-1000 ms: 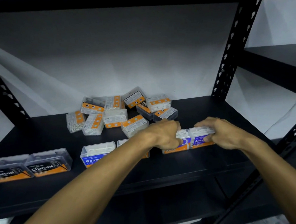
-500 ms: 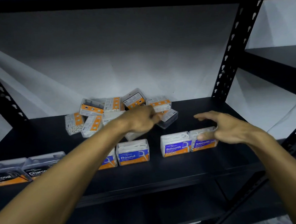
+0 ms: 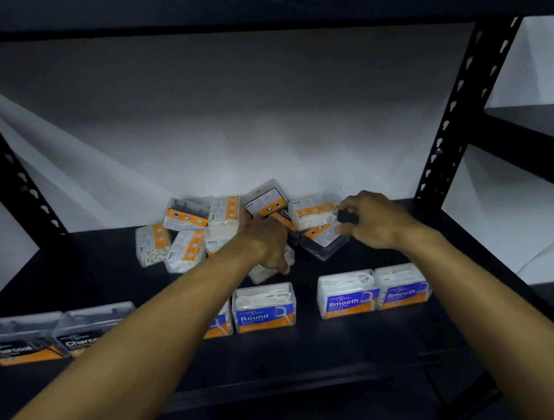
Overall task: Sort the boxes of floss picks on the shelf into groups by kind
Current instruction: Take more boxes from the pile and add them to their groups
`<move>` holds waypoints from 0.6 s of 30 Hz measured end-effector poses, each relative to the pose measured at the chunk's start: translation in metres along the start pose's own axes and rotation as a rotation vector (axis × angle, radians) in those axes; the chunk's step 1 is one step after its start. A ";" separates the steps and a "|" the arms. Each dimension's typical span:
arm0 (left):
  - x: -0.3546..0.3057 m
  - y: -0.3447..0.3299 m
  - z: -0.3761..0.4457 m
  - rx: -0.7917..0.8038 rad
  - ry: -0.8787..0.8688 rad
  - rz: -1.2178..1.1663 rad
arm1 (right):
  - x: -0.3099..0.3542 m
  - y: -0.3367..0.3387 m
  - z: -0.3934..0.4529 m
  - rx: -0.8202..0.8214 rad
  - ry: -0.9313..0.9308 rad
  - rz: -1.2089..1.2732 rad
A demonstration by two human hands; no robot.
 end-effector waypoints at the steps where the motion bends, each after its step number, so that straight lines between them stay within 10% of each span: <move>1: 0.001 0.000 0.001 -0.017 -0.003 -0.013 | 0.004 0.000 0.006 0.006 0.013 -0.045; 18: 0.054 0.012 -0.069 -0.279 -0.220 -0.934 | 0.035 -0.025 0.085 0.270 0.160 -0.259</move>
Point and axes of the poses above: each hand's wrist, its own z-axis towards the middle knuckle, its own y-axis out of the back of the hand, x = y × z, the point moved 5 cm from there along z, towards the middle knuckle, and after that the axes turned 9 degrees about x, right-handed, at the moved point
